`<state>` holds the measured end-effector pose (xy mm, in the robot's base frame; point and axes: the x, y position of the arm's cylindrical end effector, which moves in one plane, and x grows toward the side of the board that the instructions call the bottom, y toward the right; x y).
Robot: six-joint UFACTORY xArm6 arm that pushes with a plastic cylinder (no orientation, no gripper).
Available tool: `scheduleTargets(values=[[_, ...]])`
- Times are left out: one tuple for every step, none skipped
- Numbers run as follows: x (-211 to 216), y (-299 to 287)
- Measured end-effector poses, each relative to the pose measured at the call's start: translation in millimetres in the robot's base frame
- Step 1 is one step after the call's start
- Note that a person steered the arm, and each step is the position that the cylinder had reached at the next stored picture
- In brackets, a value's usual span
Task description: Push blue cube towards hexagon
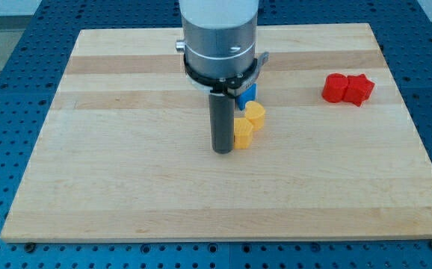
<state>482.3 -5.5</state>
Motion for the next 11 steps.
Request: scheduleTargets(values=[[-17, 1], [-26, 2], [-27, -11], [-45, -38], [-77, -56], [-128, -73], [-153, -30], [-151, 8], [-135, -8], [-101, -34], [-84, -37]])
